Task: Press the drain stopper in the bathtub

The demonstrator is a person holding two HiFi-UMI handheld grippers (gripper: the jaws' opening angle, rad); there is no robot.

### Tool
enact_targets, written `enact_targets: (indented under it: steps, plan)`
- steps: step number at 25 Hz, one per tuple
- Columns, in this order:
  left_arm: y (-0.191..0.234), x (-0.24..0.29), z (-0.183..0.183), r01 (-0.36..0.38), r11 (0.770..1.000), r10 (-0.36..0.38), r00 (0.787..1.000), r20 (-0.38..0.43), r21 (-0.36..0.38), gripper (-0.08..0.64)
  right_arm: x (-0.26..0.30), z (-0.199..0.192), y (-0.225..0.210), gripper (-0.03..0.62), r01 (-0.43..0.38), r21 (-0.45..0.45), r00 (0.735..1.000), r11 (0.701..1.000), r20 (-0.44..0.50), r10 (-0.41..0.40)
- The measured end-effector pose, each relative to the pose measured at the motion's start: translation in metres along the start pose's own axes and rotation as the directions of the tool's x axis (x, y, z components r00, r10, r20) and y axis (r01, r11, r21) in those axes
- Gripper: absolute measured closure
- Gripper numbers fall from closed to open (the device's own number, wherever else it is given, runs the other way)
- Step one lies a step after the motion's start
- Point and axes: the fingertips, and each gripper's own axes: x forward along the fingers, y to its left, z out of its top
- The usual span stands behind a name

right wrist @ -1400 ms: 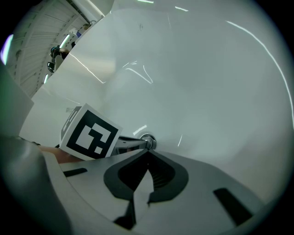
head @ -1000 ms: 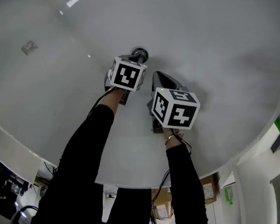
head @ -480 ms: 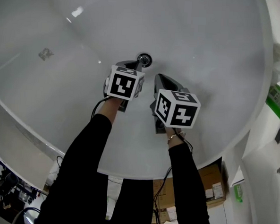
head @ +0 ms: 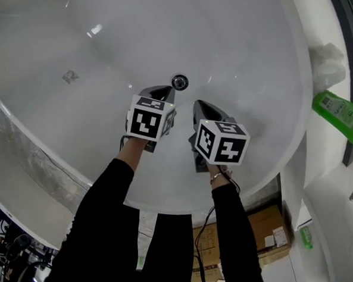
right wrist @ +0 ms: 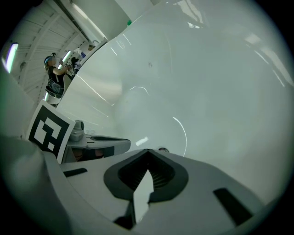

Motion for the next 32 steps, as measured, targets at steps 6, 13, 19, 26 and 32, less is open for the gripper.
enact_targets:
  steps: [6,13,19,26,32]
  plan:
    - [-0.013,-0.036,0.015,0.003,1.0,-0.004,1.0,0.02,0.018,0.555,-0.024,0.008,0.01,0.591,-0.011,0.028,0.999,1.0,0.038,0.01]
    - [-0.021,-0.074,0.024,0.014,0.999,-0.015,0.998,0.053,0.03,0.555,-0.05,0.005,0.024,0.591,-0.012,0.045,0.998,0.999,0.063,0.009]
    - [-0.025,-0.1,0.029,0.014,0.999,-0.017,0.998,0.068,0.037,0.555,-0.066,0.002,0.033,0.591,-0.01,0.067,0.996,0.998,0.089,0.004]
    - [-0.031,-0.125,0.026,0.021,0.998,-0.025,0.997,0.074,0.061,0.555,-0.082,-0.004,0.049,0.591,-0.008,0.057,0.993,0.998,0.116,0.001]
    - [-0.04,-0.144,0.02,0.032,0.995,-0.039,0.996,0.076,0.091,0.555,-0.094,-0.013,0.061,0.591,-0.018,0.066,0.991,0.998,0.136,0.009]
